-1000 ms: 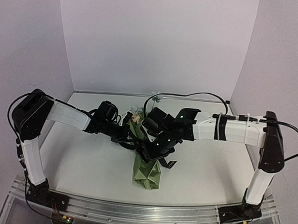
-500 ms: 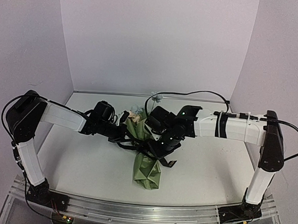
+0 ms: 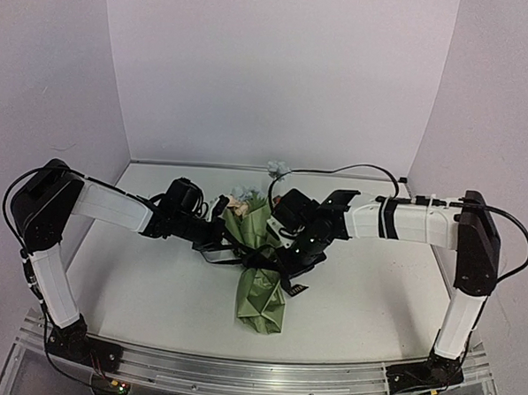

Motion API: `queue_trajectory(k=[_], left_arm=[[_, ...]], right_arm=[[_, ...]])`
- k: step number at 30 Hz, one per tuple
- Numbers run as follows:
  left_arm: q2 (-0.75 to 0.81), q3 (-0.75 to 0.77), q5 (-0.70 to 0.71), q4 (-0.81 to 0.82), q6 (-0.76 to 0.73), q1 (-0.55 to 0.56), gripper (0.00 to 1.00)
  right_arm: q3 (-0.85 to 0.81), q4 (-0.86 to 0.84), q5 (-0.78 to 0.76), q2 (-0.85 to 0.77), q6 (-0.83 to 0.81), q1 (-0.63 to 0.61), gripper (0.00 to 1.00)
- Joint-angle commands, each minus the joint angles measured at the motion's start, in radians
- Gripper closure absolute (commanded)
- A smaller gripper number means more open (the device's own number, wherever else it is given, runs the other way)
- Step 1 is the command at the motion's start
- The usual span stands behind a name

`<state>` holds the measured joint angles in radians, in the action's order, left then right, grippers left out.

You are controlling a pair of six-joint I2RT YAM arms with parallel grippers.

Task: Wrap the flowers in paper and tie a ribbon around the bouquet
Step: Cross the ribbon over the folded bouquet.

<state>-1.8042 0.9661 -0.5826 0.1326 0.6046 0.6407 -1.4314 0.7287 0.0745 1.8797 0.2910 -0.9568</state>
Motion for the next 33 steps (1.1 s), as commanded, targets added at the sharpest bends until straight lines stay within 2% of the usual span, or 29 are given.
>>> queue_trajectory(k=[1,6,11,22,33], left_arm=[[0.027,-0.006,0.004,0.029,0.013,0.0,1.0],[0.063,-0.038,0.014,0.009,0.007,-0.003,1.0],[0.093,-0.055,0.014,-0.015,-0.006,-0.008,1.0],[0.109,-0.065,0.013,-0.006,0.009,-0.009,1.0],[0.16,-0.121,0.109,-0.003,0.062,-0.009,1.0]], right_arm=[[0.06,-0.11,0.048,-0.001,0.075,-0.046,1.0],[0.106,-0.173,-0.002,-0.031,0.155,-0.118,1.0],[0.139,-0.18,-0.057,-0.069,0.169,-0.123,1.0],[0.101,-0.04,-0.061,-0.129,0.061,-0.013,1.0],[0.063,0.006,-0.074,-0.102,0.005,0.037,1.0]])
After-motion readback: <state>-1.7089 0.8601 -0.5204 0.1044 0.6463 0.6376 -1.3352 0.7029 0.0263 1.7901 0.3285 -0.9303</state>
